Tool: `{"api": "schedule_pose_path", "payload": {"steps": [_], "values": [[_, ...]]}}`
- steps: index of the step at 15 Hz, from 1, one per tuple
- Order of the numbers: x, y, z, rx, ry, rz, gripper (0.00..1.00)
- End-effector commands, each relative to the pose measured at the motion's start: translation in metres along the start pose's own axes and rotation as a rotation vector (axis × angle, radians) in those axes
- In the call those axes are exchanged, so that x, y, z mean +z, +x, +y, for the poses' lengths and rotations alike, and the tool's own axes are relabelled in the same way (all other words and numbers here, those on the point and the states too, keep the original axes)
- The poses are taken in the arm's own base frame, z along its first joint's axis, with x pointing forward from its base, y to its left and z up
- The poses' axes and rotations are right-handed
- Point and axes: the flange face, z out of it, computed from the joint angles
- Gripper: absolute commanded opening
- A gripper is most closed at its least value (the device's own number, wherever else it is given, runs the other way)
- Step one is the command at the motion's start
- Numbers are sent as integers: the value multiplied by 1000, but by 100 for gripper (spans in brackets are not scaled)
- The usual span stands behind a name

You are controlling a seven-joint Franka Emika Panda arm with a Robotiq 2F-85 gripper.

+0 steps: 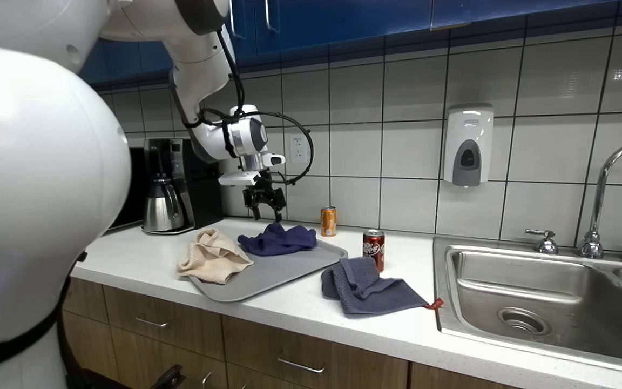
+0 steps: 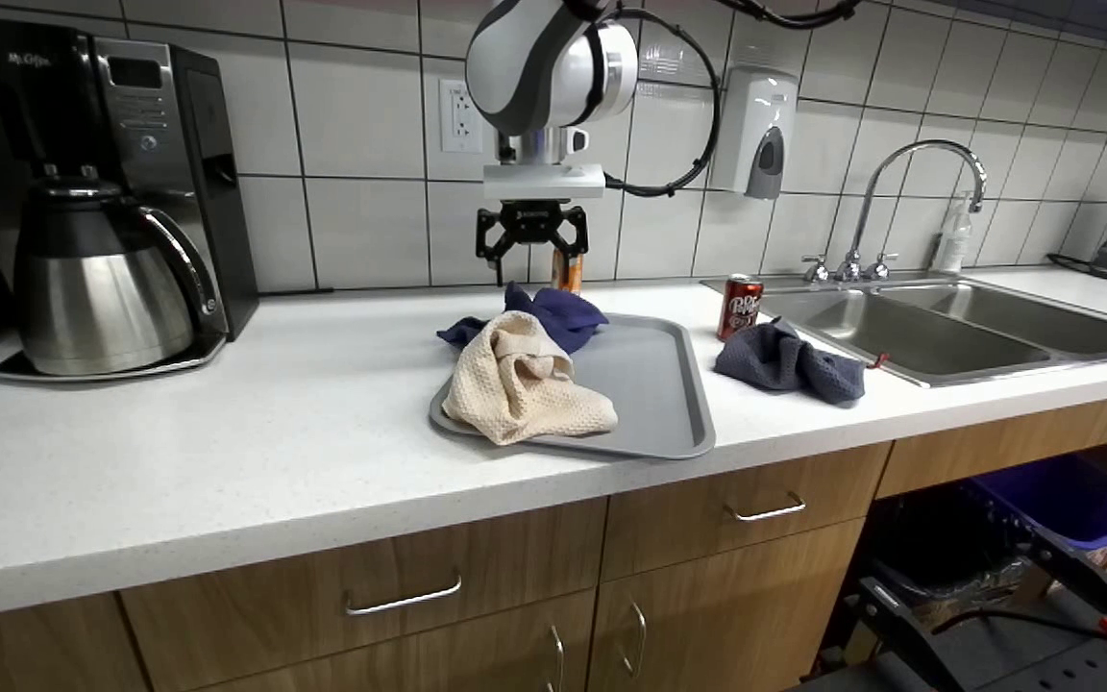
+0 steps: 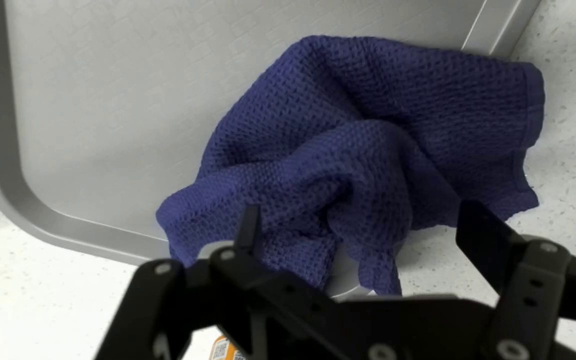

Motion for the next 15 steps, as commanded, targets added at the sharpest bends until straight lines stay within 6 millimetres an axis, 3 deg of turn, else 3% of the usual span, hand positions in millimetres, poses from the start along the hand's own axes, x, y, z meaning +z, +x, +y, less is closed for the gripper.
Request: {"api": "schedule_pose_path", "payload": {"steps": [1, 9, 15], "values": [[-1, 1, -1, 0, 0, 0, 100], [0, 1, -1, 0, -1, -1, 100], [15, 7, 5, -2, -13, -2, 100]]}}
